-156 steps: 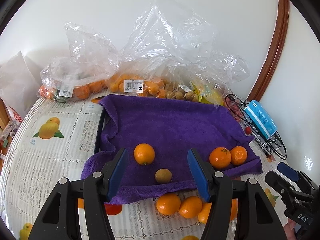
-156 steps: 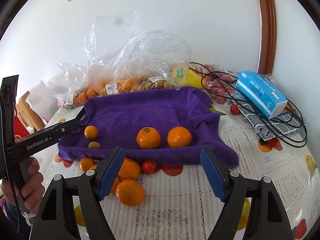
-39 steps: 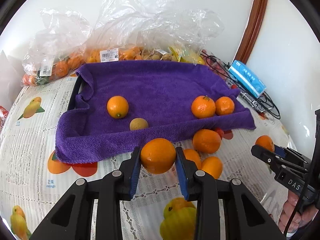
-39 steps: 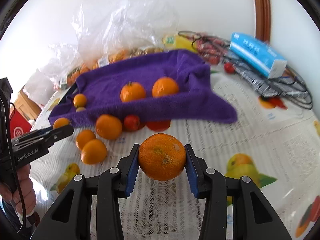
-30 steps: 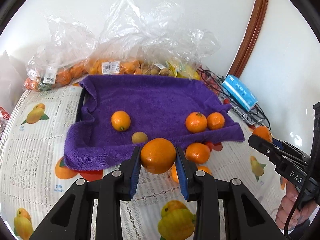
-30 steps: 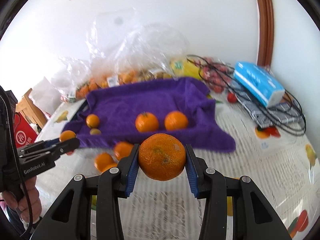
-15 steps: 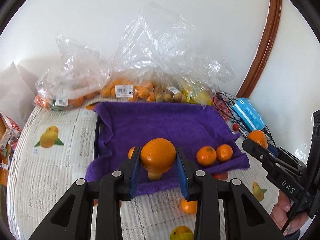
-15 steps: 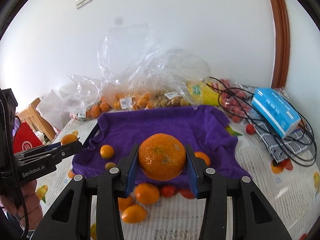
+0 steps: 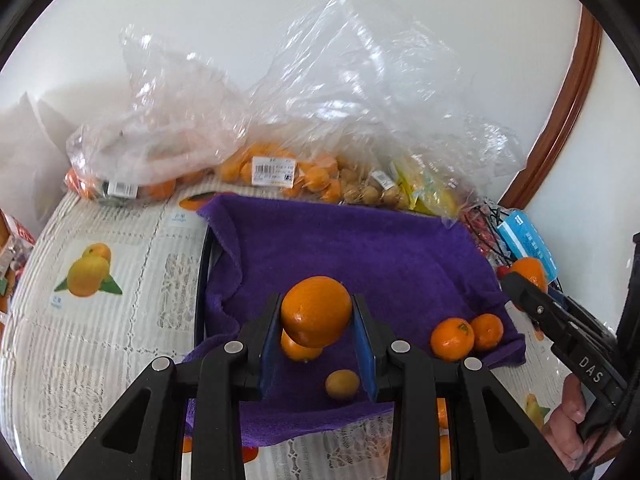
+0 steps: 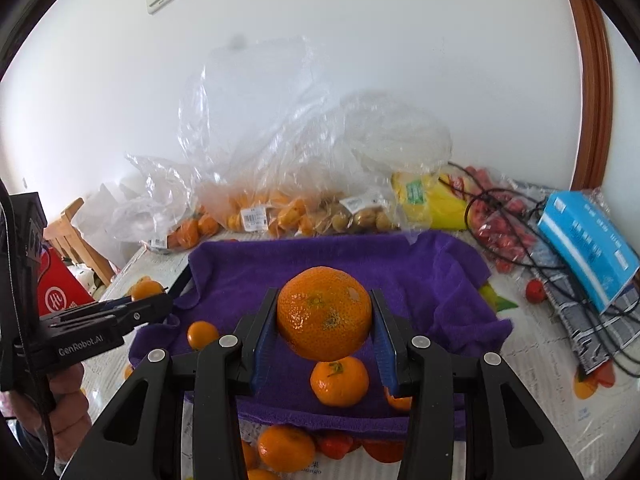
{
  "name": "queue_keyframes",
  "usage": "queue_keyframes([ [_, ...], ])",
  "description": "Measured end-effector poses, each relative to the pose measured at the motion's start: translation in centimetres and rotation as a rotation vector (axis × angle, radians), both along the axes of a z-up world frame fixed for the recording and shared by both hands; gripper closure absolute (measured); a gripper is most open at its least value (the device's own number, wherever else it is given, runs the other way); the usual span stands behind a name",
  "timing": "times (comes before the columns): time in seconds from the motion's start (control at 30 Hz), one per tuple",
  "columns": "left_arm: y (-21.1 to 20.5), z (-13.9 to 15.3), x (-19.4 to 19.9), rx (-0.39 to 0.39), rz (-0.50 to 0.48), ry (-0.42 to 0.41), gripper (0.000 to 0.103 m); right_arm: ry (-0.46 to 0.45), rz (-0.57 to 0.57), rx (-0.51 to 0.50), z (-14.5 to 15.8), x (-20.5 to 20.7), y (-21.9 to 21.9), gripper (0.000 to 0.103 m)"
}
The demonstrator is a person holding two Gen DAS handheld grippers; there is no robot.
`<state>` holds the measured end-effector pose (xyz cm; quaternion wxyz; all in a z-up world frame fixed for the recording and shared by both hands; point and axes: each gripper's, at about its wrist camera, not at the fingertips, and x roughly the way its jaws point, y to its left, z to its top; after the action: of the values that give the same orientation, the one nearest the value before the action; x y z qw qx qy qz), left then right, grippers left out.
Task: Organize fruits
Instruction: 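Lower the orange onto the towel and open the right gripper while the left gripper carries its orange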
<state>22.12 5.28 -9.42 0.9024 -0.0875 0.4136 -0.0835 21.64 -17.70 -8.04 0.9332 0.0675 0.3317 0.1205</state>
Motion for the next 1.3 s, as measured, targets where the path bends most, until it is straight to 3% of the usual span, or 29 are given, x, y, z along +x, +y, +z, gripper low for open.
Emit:
queue_keyframes([
  [0.1, 0.5, -1.1, 0.2, 0.006, 0.019, 0.012, 0.071, 0.034, 0.001, -0.020, -1.5, 0.4, 0.1, 0.060],
  [0.3, 0.4, -2.2, 0.4, 0.010, 0.022, 0.021, 0.071, 0.007, -0.007, -0.016, -1.7, -0.1, 0.0, 0.060],
  [0.5, 0.0, -2.3, 0.1, 0.010, 0.014, 0.008, 0.071, -0.026, -0.024, -0.030, -1.5, -0.3, -0.4, 0.060],
  [0.83, 0.0, -2.4, 0.1, -0.001, 0.016, 0.005, 0.071, 0.013, -0.031, -0.008, -2.7, 0.5, -0.7, 0.060],
  [1.3, -0.2, -2.8, 0.1, -0.014, 0.012, 0.013, 0.071, 0.045, 0.004, -0.065, -4.4, 0.8, 0.9, 0.060],
])
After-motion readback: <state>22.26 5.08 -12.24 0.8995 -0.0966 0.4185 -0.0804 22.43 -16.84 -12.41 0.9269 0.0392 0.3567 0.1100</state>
